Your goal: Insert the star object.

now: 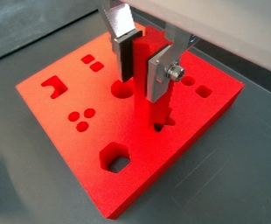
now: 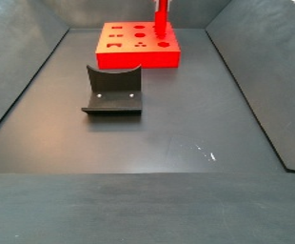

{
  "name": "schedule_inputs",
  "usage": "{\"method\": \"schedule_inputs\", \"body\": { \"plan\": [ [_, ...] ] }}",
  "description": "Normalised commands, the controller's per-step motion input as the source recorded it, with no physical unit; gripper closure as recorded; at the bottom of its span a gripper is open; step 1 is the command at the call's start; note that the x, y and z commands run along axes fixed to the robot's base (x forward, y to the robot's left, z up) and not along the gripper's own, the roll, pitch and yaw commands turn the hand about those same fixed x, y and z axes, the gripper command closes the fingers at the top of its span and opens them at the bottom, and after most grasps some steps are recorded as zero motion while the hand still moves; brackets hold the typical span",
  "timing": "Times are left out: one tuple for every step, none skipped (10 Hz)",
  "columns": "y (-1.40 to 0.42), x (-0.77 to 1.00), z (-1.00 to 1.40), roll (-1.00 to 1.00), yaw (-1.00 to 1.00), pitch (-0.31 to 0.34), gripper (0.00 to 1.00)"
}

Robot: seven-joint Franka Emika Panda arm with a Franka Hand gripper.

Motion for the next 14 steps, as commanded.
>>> {"method": "schedule_inputs", "body": {
  "plan": [
    [-0.05,0.03,0.00,-0.26,-0.08,0.067,1.00],
    [0.00,0.00,0.00,-0.33,0.00,0.003,1.00],
    [0.00,-0.04,0.00,-0.32,0.00,0.000,1.00],
    [0.02,-0.15,0.00,-0.43,0.04,0.000,1.00],
    [0.03,-0.15,0.00,-0.50,0.08,0.000,1.00],
    [0.05,-0.06,-0.03,-0.35,0.09,-0.013,1.00],
    [0.06,0.00,-0.02,-0.22,0.10,-0.001,1.00],
    [0.00,0.06,-0.10,-0.02,0.09,0.000,1.00],
    [0.00,0.12,-0.21,0.05,0.03,-0.006,1.00],
    [0.00,0.09,-0.28,0.17,0.00,-0.021,1.00],
    [-0.04,0.00,-0.11,0.28,0.00,0.000,1.00],
    [-0.05,-0.03,0.00,0.24,0.00,-0.013,1.00],
    [-0.10,0.00,0.00,0.14,0.00,-0.039,1.00],
    [-0.15,0.00,0.00,0.18,0.00,-0.070,1.00]
  ]
}}
